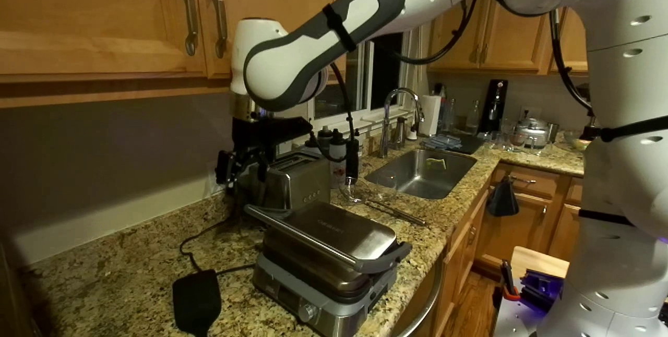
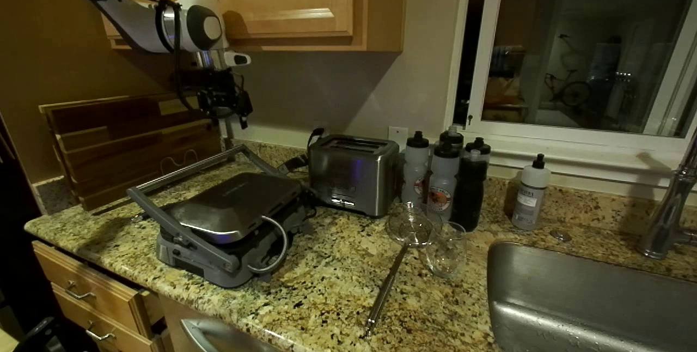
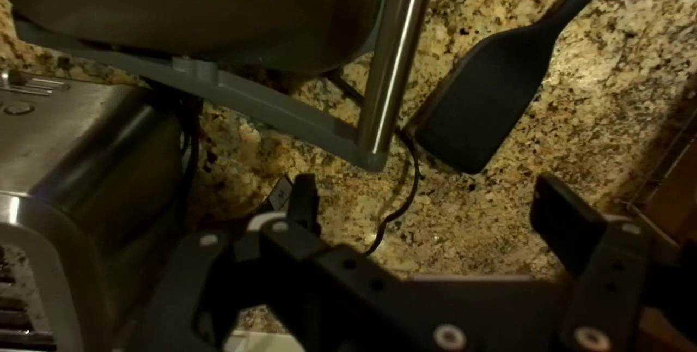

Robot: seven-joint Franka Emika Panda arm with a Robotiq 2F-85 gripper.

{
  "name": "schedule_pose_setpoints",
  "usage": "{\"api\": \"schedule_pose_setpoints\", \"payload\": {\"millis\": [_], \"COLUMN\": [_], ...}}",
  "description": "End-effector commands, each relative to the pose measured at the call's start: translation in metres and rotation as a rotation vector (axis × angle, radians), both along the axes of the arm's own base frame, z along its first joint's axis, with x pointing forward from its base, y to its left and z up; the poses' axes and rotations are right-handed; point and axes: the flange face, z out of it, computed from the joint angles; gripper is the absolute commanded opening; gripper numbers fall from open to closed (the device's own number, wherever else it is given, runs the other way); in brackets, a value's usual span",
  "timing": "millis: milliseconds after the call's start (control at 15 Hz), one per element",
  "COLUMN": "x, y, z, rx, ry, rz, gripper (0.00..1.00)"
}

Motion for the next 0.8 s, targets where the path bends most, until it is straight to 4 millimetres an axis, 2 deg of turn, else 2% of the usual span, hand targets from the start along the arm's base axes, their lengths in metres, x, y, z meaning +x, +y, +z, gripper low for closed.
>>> {"api": "schedule_pose_setpoints", "payload": {"millis": [0, 267, 467, 733], "x": [-0.021, -0.039, -0.063, -0.095], "y": [-0.004, -0.014, -0.030, -0.055], "z": [0.029, 0.035, 0.040, 0.060], "rx": [-0.042, -0.059, -0.070, -0.075], "ry": [0.034, 0.086, 0.112, 0.096], "rz": [-0.017, -0.020, -0.039, -0.065], "gripper": [1.00, 1.00, 1.00, 1.00]}}
